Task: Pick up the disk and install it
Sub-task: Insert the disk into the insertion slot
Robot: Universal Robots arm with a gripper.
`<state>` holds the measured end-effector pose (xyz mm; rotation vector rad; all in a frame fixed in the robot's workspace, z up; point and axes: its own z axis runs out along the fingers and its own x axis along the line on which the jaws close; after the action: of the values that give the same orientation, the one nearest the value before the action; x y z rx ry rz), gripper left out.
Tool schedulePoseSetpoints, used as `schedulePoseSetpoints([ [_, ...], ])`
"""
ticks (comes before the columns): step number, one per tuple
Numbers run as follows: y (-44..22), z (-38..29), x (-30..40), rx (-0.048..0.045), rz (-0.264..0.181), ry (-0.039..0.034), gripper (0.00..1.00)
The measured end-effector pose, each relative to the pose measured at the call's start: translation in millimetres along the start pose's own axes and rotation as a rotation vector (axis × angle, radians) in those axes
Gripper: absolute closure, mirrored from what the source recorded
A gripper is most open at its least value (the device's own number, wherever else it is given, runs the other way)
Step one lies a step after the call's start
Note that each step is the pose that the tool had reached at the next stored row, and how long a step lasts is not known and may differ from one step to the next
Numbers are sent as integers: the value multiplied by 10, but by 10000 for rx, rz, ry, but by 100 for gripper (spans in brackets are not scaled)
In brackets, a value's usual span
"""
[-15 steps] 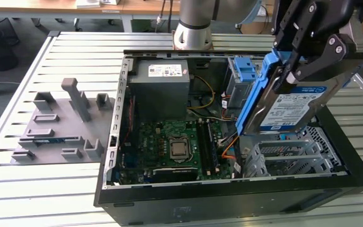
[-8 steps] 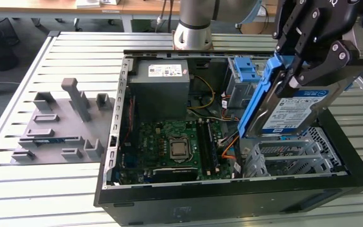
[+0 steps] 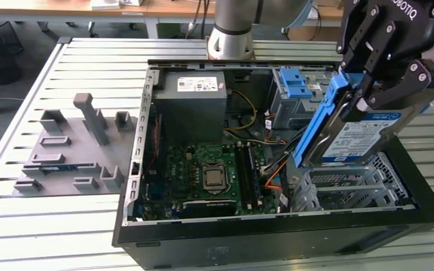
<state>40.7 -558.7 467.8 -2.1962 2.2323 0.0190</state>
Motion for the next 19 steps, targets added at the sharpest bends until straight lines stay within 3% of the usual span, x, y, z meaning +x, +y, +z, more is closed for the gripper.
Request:
schedulePoseSetpoints([
  [4,-71,31,0,0,-1,0,64],
  [5,-128,58,-1,1,-1,0,64],
  [19,-174,87,6,0,-1,-1,64],
])
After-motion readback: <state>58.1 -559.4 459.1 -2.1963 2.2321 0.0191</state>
